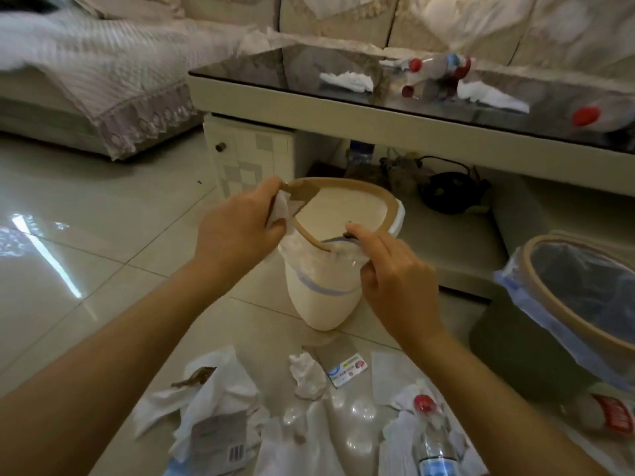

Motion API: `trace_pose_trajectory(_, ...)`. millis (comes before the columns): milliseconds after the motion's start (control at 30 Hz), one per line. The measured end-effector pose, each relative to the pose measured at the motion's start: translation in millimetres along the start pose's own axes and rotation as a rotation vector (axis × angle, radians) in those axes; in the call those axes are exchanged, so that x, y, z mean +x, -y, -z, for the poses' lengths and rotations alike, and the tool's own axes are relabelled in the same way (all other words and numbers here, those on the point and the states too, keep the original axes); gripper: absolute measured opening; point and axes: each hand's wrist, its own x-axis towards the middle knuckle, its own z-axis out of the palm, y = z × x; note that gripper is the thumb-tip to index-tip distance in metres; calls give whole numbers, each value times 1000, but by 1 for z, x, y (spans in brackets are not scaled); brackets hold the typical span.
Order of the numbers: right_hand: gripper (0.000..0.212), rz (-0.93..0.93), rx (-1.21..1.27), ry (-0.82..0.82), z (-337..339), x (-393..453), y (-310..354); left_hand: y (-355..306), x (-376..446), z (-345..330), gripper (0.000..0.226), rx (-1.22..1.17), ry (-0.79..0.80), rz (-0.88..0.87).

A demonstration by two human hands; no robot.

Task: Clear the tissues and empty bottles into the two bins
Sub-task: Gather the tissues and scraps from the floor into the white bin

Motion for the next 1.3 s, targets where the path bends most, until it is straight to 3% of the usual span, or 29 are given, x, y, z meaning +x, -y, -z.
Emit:
trace_pose_trajectory(100, 35, 53, -43, -65, 8, 22, -2, 0, 28, -15, 15, 25, 53, -26)
trace_pose_trajectory(233, 37, 33, -108, -216, 14, 42, -8, -2, 48, -44, 12, -68, 44, -82)
trace_pose_trajectory(333, 52, 32, -169, -218, 10, 49, -12, -5, 62, -64, 39, -17, 148, -62)
trace_pose_trajectory(467, 56, -29, -192, -157, 0, 53, -18, 2, 65, -73, 68, 129, 293, -13)
trace_pose_trajectory(533, 56, -42, -160, -120, -8, 56, -20, 10, 61, -71, 72, 120, 233, 21)
trace_pose_trajectory(633, 44, -46, -124, -85, -23, 64, -16, 21, 51, -72, 52, 86, 91, 89)
trace_pose_trajectory(767, 33, -121, -222, 98, -39, 72, -11, 25, 44, -81, 18, -112, 203, 220)
trace_pose_trajectory(900, 58, -270, -463, 396, -43, 73, -16, 24, 41, -89, 45, -95, 462, 116)
trace_pose_trajectory(967, 68, -313, -493, 464, -44, 71, -21, 22, 40, -90, 52, -124, 518, 130)
trace_pose_trajectory(1100, 72, -294, -435, 465, -43, 60, -25, 22, 30, -91, 49, -169, 485, 121)
trace_pose_trajectory(1300, 52, -152, -242, 270, -40, 16, -14, 5, -13, -87, 41, -243, 281, 19)
